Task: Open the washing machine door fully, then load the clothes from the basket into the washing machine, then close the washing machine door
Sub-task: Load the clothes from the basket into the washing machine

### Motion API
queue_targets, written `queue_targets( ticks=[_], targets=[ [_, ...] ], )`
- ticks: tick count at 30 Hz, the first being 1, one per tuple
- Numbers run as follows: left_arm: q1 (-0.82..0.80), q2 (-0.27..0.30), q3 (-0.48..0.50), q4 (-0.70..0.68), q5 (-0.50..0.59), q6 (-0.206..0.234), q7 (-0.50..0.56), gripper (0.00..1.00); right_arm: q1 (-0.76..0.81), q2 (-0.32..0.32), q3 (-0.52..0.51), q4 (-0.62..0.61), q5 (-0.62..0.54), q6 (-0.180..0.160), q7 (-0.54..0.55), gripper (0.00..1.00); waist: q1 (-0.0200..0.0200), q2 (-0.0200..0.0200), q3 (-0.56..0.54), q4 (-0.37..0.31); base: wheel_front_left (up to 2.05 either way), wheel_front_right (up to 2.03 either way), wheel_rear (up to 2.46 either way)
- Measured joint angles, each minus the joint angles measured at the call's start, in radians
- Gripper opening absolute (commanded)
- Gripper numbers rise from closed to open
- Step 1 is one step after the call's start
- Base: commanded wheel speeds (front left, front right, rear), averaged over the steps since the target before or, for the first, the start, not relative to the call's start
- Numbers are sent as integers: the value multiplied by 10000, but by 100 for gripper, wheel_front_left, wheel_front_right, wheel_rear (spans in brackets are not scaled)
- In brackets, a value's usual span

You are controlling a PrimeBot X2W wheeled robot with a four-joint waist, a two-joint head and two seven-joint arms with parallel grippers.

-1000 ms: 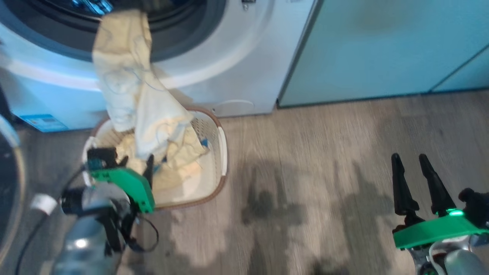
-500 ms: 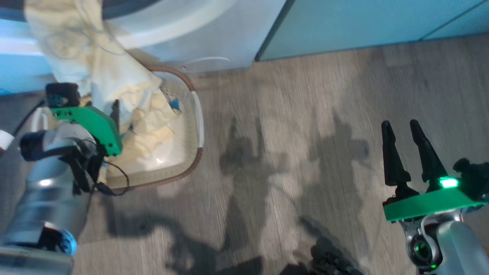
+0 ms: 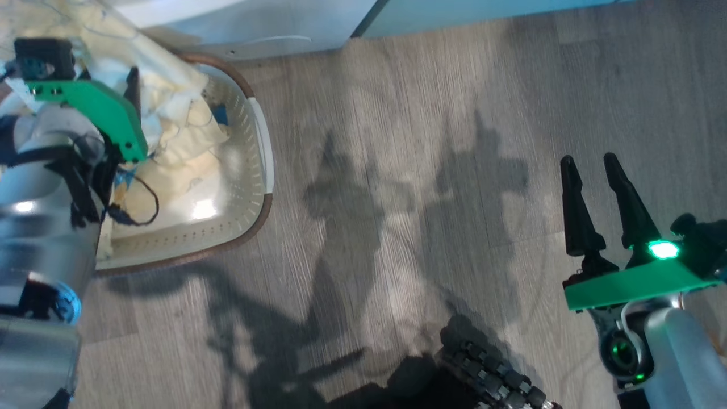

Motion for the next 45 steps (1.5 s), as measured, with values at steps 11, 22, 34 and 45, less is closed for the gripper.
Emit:
queue_targets(
  ticks=[11, 22, 34, 45],
  targets=[
    [-391, 46, -629, 33, -499, -2, -506, 0, -98, 27, 17, 4, -4, 2, 0, 100, -1, 0, 275, 51, 0, 0, 0],
    [-113, -63, -1035, -190, -1139, 0, -1058, 0, -215, 33, -136, 77, -79, 0, 0, 100, -1, 0, -290, 437, 0, 0, 0],
    [1409, -178, -780, -2128, -1404, 0, -1149, 0, 367, -48, -339, 215, -153, 0, 0, 100, -2, 1, -1703, 1094, 0, 0, 0],
    [3202, -612, 401, -4088, -629, 257, -1174, 0, 1213, -222, -485, 330, -150, 0, 0, 100, -2, 1, -3218, 1534, 0, 0, 0]
  ],
)
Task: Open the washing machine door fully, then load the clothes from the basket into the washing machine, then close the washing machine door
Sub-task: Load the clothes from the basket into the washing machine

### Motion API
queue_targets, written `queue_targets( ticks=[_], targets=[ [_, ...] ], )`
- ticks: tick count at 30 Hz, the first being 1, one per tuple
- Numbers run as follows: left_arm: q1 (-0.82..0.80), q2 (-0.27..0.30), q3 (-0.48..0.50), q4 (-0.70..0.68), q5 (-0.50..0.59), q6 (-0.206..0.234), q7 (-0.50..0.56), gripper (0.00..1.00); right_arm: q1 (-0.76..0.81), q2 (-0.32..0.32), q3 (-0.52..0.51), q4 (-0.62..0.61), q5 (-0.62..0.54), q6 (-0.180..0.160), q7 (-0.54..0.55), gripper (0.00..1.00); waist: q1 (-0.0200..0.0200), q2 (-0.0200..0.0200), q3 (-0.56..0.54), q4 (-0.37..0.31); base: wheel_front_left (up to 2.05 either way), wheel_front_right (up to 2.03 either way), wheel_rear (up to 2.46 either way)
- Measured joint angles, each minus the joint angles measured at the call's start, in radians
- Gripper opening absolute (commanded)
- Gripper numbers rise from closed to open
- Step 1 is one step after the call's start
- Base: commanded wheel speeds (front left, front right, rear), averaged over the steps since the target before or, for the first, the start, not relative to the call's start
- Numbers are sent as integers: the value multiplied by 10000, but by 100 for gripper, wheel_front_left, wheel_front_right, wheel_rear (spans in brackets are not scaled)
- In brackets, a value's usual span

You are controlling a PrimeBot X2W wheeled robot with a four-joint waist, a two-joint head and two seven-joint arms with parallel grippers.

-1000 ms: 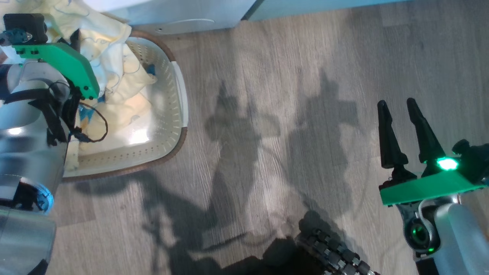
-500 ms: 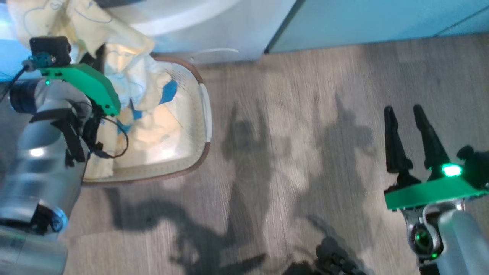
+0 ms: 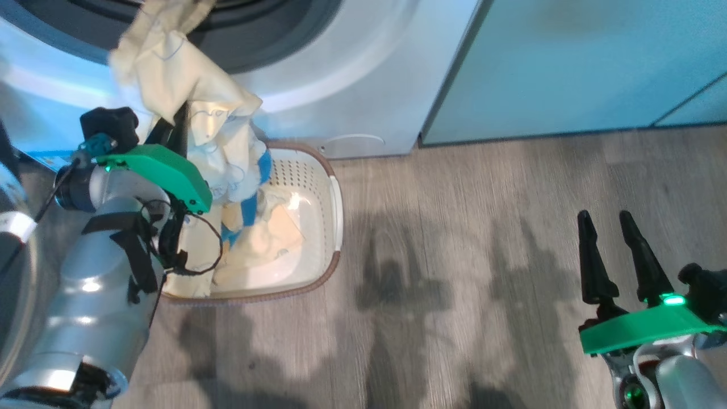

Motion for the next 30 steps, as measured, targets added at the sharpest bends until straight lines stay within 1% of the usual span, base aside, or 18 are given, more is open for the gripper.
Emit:
queue_targets(
  ticks=[4, 9, 17, 20, 28, 30],
  targets=[
    [294, -119, 276, -535, 293, 82, -2, 0, 99, -75, -73, 13, 0, 0, 0, 100, 0, 0, -360, 154, 0, 0, 0],
    [402, -201, 458, -882, 502, 226, -2, 0, 243, -111, -88, 15, 0, 0, 0, 100, 0, 0, -631, 322, 0, 0, 0],
    [167, -205, 581, -907, 811, 247, -2, 0, 252, -111, -96, 4, 2, 2, 0, 100, 0, 0, -684, 436, 0, 0, 0],
    [-483, -203, 518, -721, 880, 188, 0, 0, 237, -111, -56, -17, 6, 2, 0, 100, 0, 0, -532, 415, 0, 0, 0],
    [-3053, -199, 316, 71, 988, 107, 58, 0, 51, -61, 207, -35, 79, 2, 0, 100, 0, 0, 149, 180, 0, 0, 0],
    [-3316, -201, 318, 245, 1005, 117, 58, 0, -43, -31, 234, -36, 92, 2, 0, 100, 0, 0, 248, 126, 0, 0, 0]
  ],
)
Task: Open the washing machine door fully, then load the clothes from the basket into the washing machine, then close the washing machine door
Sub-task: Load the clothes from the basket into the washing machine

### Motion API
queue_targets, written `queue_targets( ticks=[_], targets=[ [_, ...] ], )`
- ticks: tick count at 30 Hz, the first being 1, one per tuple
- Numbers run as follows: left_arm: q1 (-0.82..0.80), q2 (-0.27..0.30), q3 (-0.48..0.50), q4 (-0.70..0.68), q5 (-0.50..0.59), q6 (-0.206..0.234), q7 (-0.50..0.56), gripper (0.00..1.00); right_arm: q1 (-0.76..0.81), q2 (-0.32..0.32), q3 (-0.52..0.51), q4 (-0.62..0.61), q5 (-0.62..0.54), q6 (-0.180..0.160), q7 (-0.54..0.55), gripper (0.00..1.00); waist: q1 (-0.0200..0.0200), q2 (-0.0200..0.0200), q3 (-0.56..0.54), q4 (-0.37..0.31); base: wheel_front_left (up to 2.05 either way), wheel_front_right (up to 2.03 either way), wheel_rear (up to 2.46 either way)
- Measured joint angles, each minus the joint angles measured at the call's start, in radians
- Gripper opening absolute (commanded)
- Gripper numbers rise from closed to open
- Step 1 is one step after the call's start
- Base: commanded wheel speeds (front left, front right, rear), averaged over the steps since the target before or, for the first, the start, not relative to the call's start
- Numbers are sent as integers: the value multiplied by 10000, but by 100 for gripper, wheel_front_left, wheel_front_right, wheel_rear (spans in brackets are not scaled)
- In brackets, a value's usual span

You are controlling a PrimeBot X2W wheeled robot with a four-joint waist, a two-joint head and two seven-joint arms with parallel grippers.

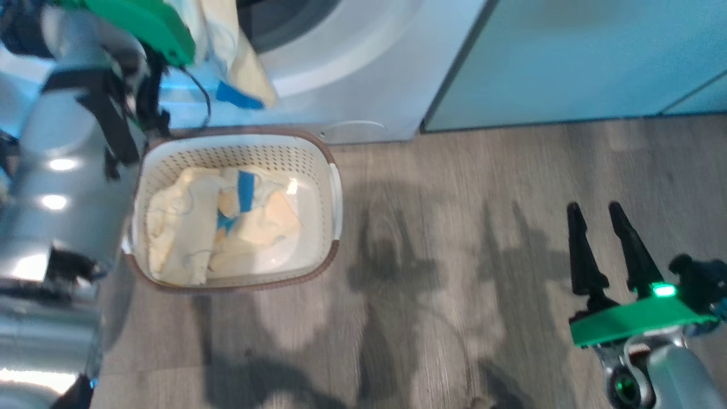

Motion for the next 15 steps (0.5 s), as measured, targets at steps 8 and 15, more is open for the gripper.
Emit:
queue_targets(
  ticks=[8, 15],
  targets=[
    [-1939, 52, -6, 1601, 205, 282, -12, 0, -647, 159, 330, -21, 73, 0, 0, 100, 1, 0, 918, -553, 0, 0, 0],
    [-3448, 447, -86, 2625, 577, 504, -29, 0, -1167, 224, 558, -104, 84, -2, 0, 100, 3, 0, 1833, -1054, 0, 0, 0]
  ],
)
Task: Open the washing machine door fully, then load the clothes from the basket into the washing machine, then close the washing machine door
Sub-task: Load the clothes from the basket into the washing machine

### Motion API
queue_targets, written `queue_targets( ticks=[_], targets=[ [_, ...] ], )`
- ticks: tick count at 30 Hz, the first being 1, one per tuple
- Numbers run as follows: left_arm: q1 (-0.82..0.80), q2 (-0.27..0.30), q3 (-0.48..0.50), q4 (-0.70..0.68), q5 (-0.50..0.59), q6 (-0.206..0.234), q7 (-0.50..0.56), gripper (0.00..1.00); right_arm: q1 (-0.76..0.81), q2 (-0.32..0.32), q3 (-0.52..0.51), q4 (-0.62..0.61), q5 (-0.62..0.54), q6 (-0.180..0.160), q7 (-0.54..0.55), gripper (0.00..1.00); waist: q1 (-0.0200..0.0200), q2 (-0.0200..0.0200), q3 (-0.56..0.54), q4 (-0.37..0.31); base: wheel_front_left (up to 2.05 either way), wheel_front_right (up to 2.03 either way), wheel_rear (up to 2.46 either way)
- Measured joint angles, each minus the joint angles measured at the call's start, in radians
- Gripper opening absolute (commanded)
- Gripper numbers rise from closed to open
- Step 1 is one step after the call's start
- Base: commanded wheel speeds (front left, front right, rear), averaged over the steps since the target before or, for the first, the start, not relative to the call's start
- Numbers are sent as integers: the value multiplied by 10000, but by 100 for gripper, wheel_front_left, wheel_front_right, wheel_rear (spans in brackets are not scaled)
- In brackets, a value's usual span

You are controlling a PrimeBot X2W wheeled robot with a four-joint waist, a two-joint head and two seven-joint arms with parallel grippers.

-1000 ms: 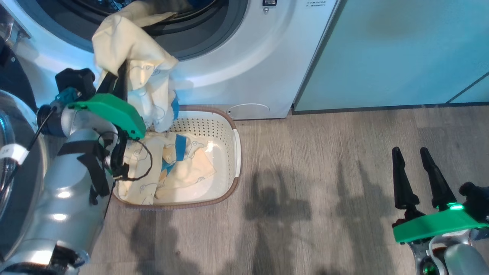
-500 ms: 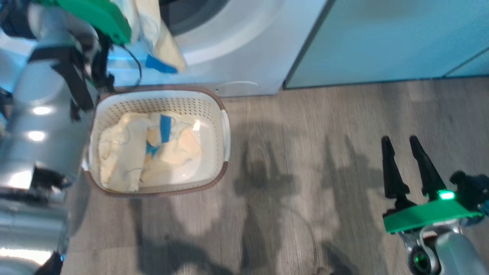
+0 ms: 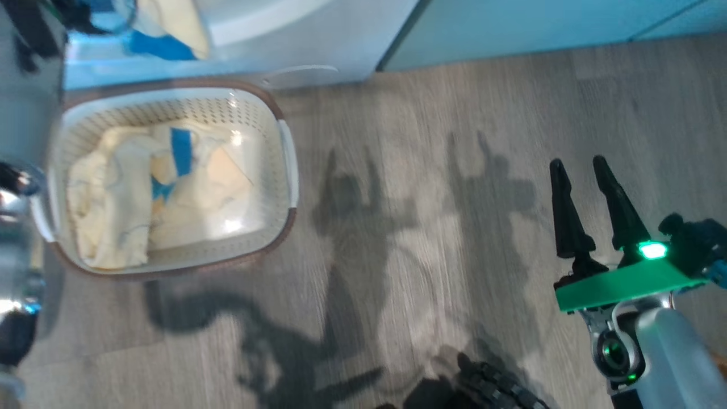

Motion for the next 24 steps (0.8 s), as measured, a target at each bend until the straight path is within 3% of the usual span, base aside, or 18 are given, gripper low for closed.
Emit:
queue_targets(
  ticks=[10, 19, 24],
  targets=[
    [-2005, 232, -42, 439, 198, 401, -33, 0, -343, 38, 249, -69, 81, 2, 0, 100, 0, 0, 1214, -560, 0, 0, 0],
    [-2791, 495, 343, -575, 374, 853, -86, 0, -692, 67, 640, -222, 263, 2, 0, 100, -2, 0, 1858, -946, 0, 0, 0],
    [-2780, 562, 723, -1793, 522, 997, -86, 0, -688, 69, 692, -242, 288, 0, 0, 100, -1, 0, 2098, -1063, 0, 0, 0]
  ],
)
